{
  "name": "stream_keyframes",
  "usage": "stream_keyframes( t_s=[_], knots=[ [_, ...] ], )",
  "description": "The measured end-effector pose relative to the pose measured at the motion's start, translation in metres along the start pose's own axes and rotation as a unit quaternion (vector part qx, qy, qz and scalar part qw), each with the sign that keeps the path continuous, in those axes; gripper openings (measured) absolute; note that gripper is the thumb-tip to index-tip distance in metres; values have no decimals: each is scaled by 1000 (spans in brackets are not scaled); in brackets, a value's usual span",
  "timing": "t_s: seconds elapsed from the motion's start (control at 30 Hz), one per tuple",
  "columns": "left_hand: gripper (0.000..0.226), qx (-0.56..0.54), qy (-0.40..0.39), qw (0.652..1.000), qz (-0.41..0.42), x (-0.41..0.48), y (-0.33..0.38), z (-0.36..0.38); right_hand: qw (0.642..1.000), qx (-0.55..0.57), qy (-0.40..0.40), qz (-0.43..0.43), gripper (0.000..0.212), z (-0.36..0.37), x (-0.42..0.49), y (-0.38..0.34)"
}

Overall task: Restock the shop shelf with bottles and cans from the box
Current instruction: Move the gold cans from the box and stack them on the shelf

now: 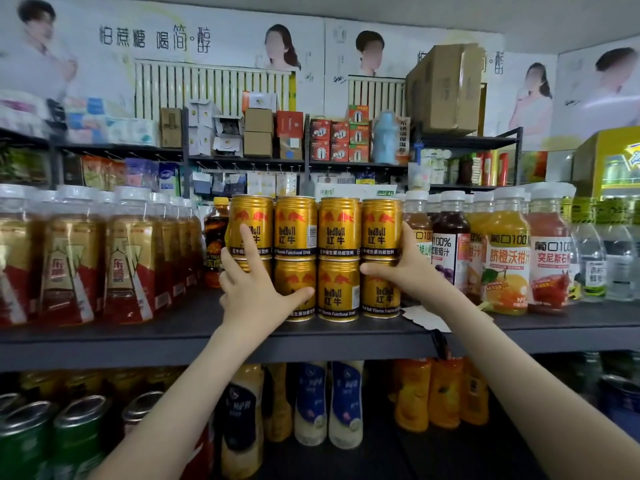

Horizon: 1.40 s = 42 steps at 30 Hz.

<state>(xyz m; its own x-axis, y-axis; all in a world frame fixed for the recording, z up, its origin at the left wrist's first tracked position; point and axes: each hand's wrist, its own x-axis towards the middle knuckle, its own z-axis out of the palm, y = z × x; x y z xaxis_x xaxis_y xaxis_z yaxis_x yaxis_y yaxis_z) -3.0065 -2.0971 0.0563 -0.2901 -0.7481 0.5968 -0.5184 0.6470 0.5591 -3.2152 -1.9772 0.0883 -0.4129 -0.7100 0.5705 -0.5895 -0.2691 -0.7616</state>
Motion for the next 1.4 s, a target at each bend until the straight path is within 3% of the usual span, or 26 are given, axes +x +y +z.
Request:
stream_keyframes(
  t_s=[0.5, 0.63, 0.73, 0.83, 0.93, 1.1, 1.23, 1.4],
  knots=[
    [134, 5, 1, 1000, -2, -2, 1, -1, 998, 18, -52, 31, 92, -10, -8, -4],
    [122, 30, 19, 999, 7, -13, 4, 1, 985, -163, 52, -30, 108, 3, -26, -4],
    [98, 47, 57, 996, 48, -30, 4, 3, 940, -279, 160, -111, 90, 25, -59, -12],
    [72, 30, 120, 986, 111, -61, -12, -3, 908, -291, 197, -229, 70, 71, -93, -17],
    [54, 23, 133, 981, 141, -100, -47, -13, 917, -262, 130, -271, 56, 128, -123, -13],
    [50, 79, 80, 988, 103, -180, -146, -61, 941, -191, -16, -280, 46, 246, -181, -10],
    [49, 145, 56, 988, -14, -260, -255, -120, 930, -145, -128, -314, 45, 358, -240, -24],
    [54, 191, 9, 956, -223, -369, -378, -209, 896, -112, -289, -319, 45, 525, -334, -49]
  ],
)
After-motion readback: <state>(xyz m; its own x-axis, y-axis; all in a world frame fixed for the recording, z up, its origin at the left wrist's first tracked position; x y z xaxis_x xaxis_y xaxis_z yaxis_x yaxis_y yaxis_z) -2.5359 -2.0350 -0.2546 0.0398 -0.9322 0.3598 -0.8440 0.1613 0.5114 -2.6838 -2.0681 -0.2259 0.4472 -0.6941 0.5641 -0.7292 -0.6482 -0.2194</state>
